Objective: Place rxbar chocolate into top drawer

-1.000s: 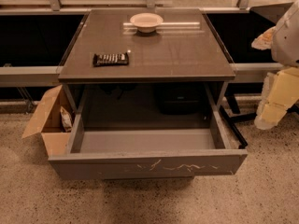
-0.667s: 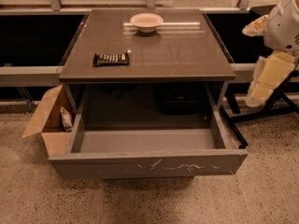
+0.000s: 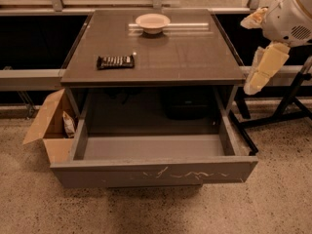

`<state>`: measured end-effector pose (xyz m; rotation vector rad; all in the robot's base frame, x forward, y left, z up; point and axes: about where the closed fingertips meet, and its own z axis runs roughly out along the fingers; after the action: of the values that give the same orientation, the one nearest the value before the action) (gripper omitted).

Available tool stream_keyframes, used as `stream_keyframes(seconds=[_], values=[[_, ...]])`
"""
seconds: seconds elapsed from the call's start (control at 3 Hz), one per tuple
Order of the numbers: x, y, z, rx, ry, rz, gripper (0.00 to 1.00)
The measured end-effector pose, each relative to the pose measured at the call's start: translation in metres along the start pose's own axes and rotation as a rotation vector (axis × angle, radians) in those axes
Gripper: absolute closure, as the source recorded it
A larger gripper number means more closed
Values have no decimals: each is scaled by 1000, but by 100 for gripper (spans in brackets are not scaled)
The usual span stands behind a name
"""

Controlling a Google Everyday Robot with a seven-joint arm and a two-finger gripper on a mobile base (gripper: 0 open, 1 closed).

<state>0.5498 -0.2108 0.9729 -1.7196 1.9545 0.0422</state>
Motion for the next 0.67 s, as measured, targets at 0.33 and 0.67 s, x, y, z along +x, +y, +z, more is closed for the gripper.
stream_keyframes(seconds=[0.33, 0.67], values=[[-7, -7, 18, 3, -29, 5, 0], [-43, -34, 68, 29, -115, 26, 0]])
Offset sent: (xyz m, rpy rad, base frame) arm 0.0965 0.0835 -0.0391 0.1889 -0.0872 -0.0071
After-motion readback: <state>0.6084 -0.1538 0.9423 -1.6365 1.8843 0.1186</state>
